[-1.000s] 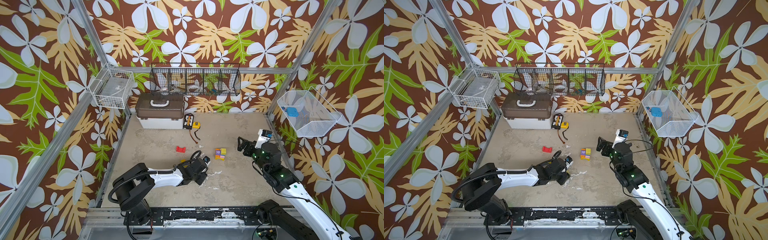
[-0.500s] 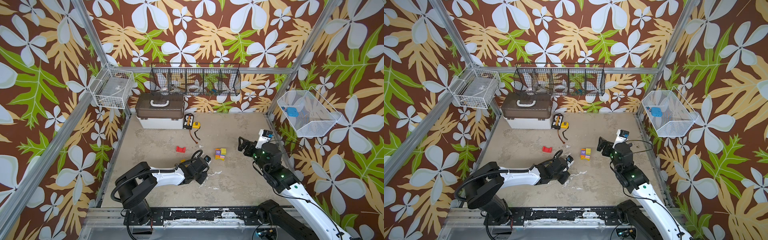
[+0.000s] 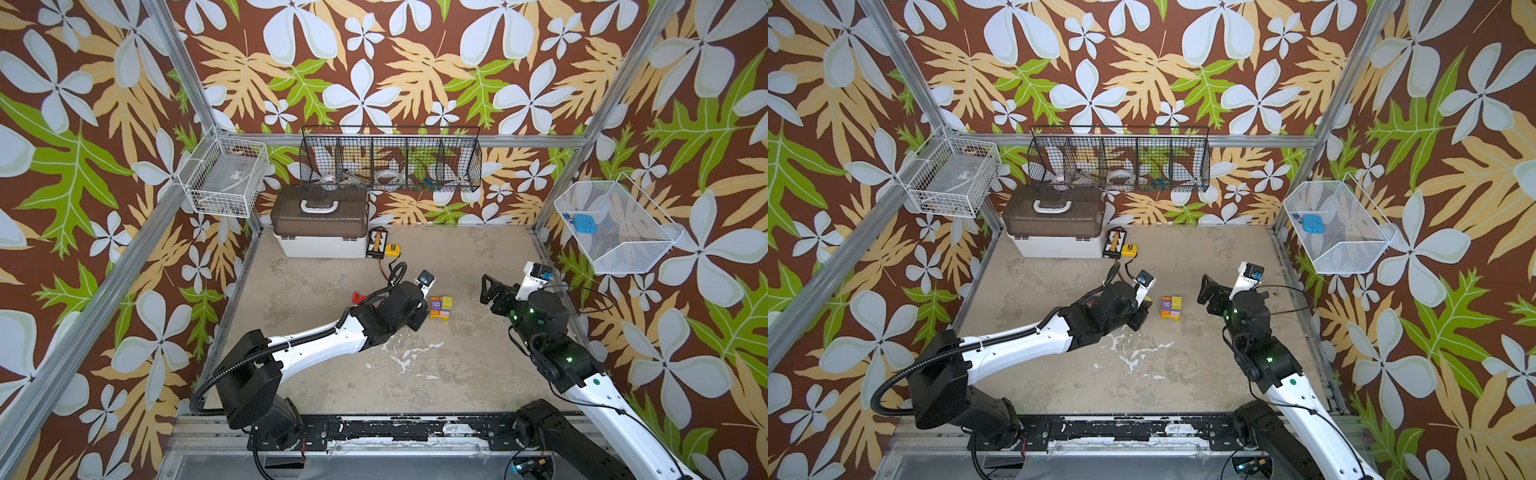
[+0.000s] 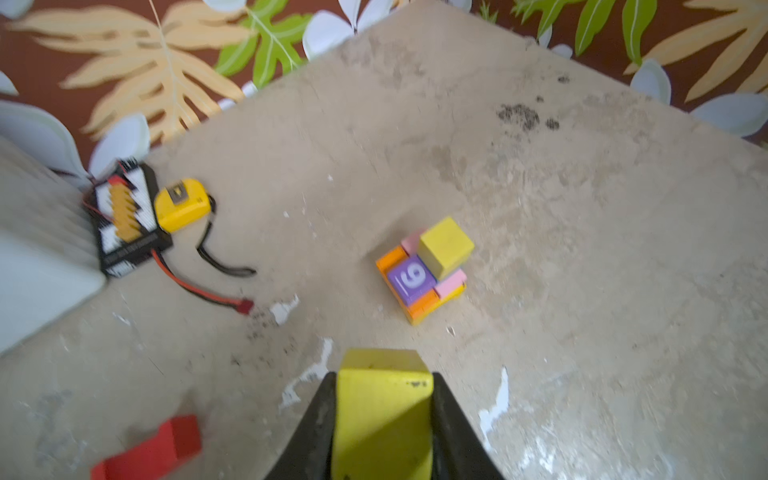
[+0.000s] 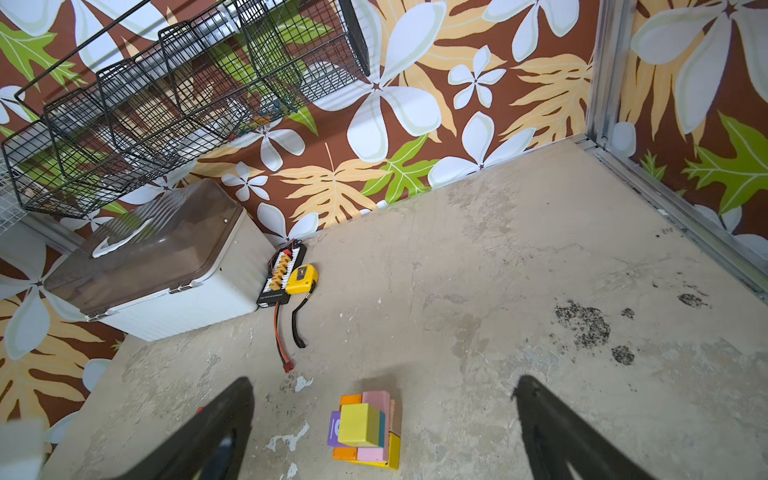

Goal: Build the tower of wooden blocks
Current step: 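Lift the small yellow cube with the left gripper and carry it over the tower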

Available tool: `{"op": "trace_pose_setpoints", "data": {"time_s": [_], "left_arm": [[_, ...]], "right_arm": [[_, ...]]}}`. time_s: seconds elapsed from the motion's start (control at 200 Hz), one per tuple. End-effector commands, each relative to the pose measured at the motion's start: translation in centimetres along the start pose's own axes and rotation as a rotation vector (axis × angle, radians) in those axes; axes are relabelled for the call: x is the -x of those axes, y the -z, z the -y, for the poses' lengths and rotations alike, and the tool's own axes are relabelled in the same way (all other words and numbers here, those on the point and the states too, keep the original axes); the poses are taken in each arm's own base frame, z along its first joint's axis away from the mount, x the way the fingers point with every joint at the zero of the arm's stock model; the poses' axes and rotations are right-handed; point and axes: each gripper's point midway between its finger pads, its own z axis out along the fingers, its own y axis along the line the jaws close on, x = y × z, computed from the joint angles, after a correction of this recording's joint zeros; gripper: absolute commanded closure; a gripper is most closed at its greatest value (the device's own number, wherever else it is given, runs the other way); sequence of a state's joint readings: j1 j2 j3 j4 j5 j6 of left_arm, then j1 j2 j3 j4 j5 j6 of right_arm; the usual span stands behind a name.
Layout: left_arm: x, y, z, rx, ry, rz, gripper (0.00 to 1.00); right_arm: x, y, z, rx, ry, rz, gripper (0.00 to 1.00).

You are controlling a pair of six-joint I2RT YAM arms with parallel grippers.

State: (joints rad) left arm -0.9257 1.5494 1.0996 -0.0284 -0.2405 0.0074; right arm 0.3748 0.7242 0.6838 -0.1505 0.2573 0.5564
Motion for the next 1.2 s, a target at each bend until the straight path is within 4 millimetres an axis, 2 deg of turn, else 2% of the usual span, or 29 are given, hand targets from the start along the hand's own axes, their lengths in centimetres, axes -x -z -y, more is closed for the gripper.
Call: {"op": "trace_pose_setpoints", "data": {"time_s": [0.0,0.065,0.14,0.215,0.395,0.46,0.646,0.796,0.996,1.191], "left_arm": [[3.1,0.0,0.0,-0.072,-0.183,0.091,1.0],[4.8,-0.3,-1.0,-0.127,-0.195,0.114,1.0],[4.9,-1.1,-0.5,-0.315,-0.23,0.074,1.0],[5.1,-2.5,-1.3,-0.338,-0.245,0.047,1.0],[2.0,-6.3,-0.7,-0.399,-0.39,-0.078,1.0],[1.4,-6.6,-0.2,-0.464,-0.417,-0.084,1.0],[1.6,-5.7,-0.2,-0.612,-0.537,-0.035,1.0],[-0.4,-4.6,1.4,-0.766,-0.678,-0.034,1.0],[-2.4,-6.0,1.7,-0.805,-0.683,-0.087,1.0],[-2.4,-7.2,2.0,-0.826,-0.636,-0.086,1.0]], "right_arm": [[0.8,0.2,0.3,-0.012,0.004,0.047,0.01],[1.0,0.4,0.5,-0.02,0.003,0.056,0.0],[1.2,0.5,0.5,-0.023,0.006,0.06,0.0],[1.5,0.7,0.4,-0.021,0.01,0.064,0.0],[1.8,1.1,0.3,-0.012,0.006,0.072,0.0],[1.8,1.1,0.2,-0.006,0.005,0.074,0.0],[1.7,1.1,0.1,-0.002,0.005,0.071,0.0],[1.6,1.0,0.1,-0.003,0.005,0.067,0.0],[1.4,0.8,0.5,-0.018,0.0,0.066,0.0],[0.9,0.2,0.4,-0.028,0.007,0.041,0.0]]}}
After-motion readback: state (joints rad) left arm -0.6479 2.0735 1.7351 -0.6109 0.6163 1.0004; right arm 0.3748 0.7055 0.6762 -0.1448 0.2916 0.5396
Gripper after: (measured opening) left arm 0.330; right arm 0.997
